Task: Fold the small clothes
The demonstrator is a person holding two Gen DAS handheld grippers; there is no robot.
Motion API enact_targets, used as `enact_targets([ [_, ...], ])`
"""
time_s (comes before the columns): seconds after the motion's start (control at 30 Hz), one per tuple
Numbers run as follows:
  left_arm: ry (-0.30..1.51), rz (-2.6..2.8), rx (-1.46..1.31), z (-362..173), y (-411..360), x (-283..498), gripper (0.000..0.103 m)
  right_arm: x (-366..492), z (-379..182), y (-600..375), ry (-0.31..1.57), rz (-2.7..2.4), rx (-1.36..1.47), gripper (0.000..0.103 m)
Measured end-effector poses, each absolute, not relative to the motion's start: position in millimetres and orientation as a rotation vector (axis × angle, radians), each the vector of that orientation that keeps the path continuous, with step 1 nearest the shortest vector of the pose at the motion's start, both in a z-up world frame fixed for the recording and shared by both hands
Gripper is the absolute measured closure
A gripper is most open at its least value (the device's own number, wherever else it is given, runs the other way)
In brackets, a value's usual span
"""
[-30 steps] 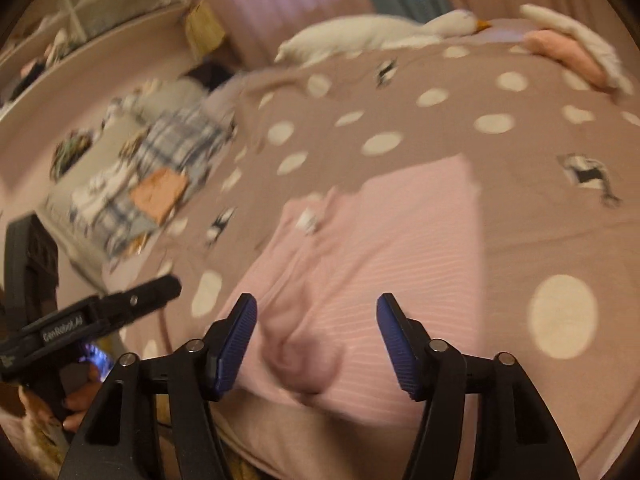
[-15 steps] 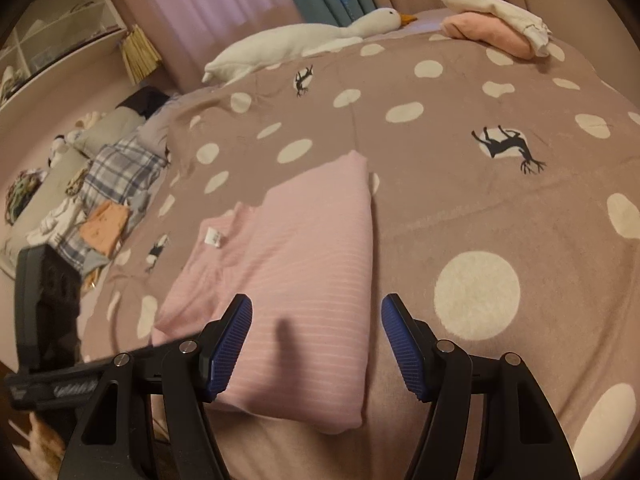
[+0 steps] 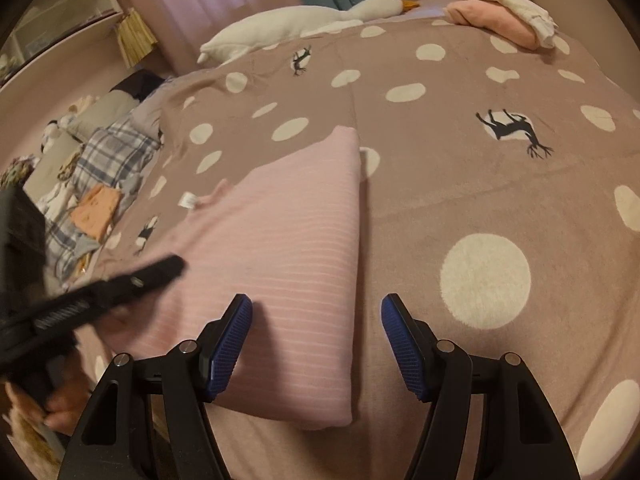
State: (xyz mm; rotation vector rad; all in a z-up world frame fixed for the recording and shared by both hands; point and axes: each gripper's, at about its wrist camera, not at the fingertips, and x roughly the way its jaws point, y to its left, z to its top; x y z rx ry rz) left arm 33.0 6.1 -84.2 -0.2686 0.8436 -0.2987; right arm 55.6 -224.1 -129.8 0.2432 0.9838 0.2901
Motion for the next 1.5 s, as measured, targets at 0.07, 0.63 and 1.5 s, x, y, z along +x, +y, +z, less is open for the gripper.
enact_targets([
  [0.07,0.825,-0.281,-0.238,-78.8,12.5,28.2,0.094,54.6,-128.1,-218.4,0.981,0.315,0.232,0.036],
  [0.63,0.99,-0.157,-0.241,-139.8,44.5,24.1,0.087,57.0,-152.6,-188.3,1.101,0.361,0.146,0.036],
  [1.5,1.078,-0.319,-0.369,-158.7,46.2,67.2,0.041,100.4,-166.3,-181.6,1.146,0.409,0.208,0.03],
])
